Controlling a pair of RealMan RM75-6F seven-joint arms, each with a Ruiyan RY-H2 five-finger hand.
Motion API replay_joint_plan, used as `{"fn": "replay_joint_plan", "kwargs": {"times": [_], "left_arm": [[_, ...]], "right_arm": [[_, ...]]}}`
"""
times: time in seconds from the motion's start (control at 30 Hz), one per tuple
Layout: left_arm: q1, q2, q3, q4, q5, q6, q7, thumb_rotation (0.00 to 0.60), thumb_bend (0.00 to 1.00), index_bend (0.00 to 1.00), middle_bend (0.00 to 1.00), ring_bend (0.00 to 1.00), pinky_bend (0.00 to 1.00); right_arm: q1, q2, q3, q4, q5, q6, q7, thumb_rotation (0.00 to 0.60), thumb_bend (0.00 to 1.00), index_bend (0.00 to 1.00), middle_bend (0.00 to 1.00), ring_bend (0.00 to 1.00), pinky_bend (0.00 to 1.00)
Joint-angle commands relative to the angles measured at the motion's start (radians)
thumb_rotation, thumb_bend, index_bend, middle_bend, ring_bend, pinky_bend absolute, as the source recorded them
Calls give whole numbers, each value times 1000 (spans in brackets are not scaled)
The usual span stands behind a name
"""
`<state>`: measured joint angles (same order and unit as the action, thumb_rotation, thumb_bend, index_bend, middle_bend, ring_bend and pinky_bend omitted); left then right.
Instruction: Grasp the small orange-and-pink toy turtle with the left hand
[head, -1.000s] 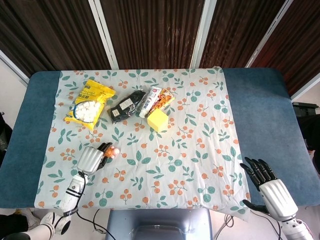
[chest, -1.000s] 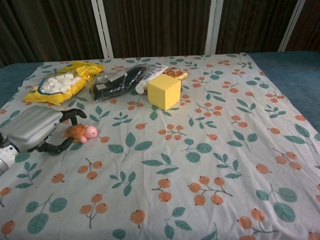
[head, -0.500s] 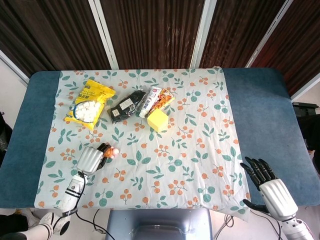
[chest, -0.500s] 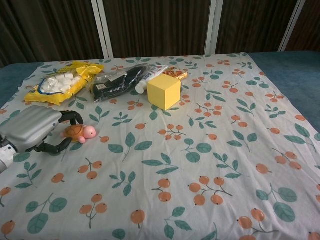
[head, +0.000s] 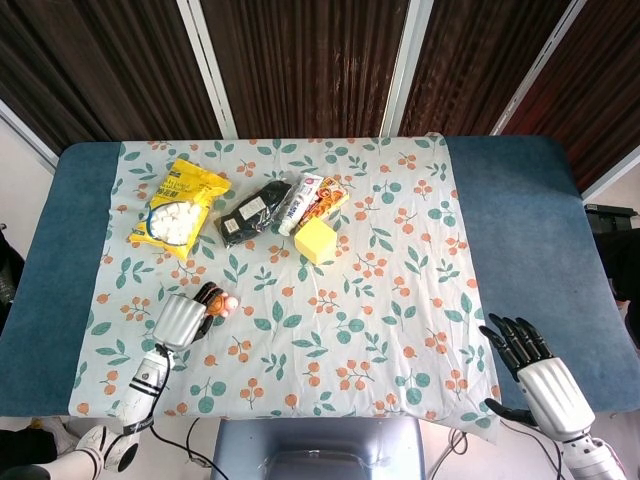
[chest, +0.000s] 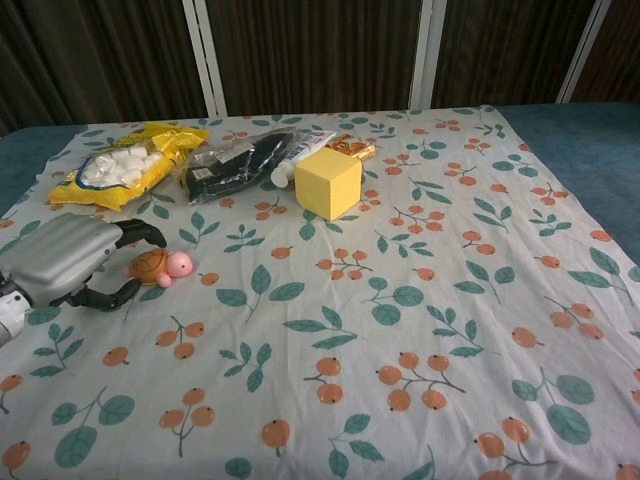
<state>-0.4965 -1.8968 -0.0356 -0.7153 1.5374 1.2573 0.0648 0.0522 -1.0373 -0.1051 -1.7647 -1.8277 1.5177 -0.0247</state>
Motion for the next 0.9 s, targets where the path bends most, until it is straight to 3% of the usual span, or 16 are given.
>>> {"fn": "replay_joint_plan", "kwargs": {"times": [0.03,0.13,0.3,0.37,0.53,0.6,0.7,0.77,0.9], "left_arm": [[-4,-9,-8,17,-12,-15,7,600,427,362,375,1000,1000],[-6,-16,-5,33,-7,-11,5,600,423,434,467,1000,1000],[-5,-46,-11,80,2,33,-19,600,437,738,833,1000,1000],[-3,-61,-14,107,7,62,-36,600,459,822,913,1000,1000],[-3,-80,-10,148,18,90,-57,600,469,863,963,1000,1000],[-3,-77,0,153,22,75,-61,600,467,763,878,1000,1000],[-4,-63,9,137,17,35,-55,600,456,372,526,1000,1000],[-4,-54,10,123,14,25,-50,600,449,200,362,1000,1000],[-1,-38,9,94,20,48,-63,600,423,16,178,1000,1000]], "right_arm": [[-1,0,1,1,1,2,1,600,115,0,0,0,0],[0,0,1,1,2,0,2,600,116,0,0,0,0],[0,0,2,0,3,0,1,600,116,0,0,0,0],[0,0,2,0,2,1,0,600,116,0,0,0,0],[2,-2,1,0,3,-5,-2,600,115,0,0,0,0],[2,-2,1,0,3,-5,-3,600,115,0,0,0,0],[1,-2,1,-1,2,-4,-3,600,116,0,0,0,0],[1,-1,0,-1,2,-3,-3,600,116,0,0,0,0],[1,-1,0,-1,2,-3,-1,600,116,0,0,0,0]]}}
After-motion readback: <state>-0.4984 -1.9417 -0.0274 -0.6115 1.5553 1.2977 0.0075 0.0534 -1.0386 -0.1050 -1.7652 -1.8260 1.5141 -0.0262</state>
